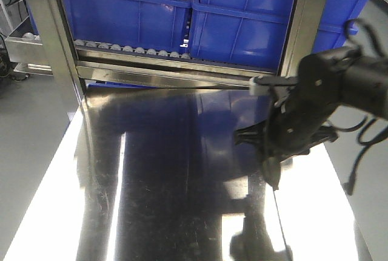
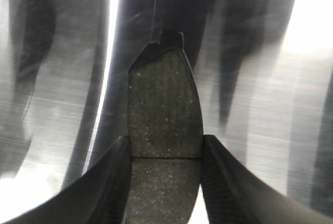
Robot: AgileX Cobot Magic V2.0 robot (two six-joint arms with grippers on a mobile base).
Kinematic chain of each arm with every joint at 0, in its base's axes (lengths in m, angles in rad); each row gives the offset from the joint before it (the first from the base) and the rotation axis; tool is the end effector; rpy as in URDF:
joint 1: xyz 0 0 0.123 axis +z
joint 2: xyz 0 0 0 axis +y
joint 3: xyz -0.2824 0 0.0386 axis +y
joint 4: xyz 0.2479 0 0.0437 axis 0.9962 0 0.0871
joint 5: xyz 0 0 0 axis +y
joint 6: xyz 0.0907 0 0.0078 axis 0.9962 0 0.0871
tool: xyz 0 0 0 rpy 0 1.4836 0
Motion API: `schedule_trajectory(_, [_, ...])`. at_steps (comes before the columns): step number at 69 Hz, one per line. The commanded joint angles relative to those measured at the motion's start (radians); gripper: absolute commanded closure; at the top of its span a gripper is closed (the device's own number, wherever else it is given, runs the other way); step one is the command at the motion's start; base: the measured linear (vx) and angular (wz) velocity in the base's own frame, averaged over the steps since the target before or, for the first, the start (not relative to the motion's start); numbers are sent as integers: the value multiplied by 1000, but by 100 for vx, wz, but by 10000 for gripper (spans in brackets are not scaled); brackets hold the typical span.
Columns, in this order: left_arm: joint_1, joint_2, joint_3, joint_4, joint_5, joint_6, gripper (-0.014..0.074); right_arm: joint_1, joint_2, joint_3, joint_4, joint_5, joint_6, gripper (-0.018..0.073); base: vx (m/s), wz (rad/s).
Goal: Move and align brake pads A on conveyor
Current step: 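Lift the brake pad with the right gripper off the table, then back the base away from the steel table and turn toward the aisle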
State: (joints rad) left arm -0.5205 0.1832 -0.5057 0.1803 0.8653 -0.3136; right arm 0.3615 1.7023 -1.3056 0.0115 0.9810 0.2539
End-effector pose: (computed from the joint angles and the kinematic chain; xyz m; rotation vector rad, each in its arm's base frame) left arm 0.0338 -0.0051 0.2933 0.2411 2.0138 -0.3169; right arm 0.3232 0.1231 0.2549 -0.1473 2.8707 0.1371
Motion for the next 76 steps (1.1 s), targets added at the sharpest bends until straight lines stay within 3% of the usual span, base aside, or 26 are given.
schedule_trajectory(1, [3,9,-28,8,-90,-1,602,-49,-104,-26,-11,-14,-53,564,0,0])
schedule_trajectory(10, [3,9,-28,8,-90,-1,602,-103,-193,22,-11,-61,-108,564,0,0])
schedule_trajectory(22, [3,9,-28,8,-90,-1,602,-150,-360,215,-11,-217,-149,564,0,0])
schedule_trajectory(57, [3,9,-28,8,-90,-1,602,-151,-998,710,8,-531,-221,564,0,0])
schedule_trajectory(76, [3,9,-28,8,-90,-1,602,-151,-1289,861,46,-567,-254,564,0,0])
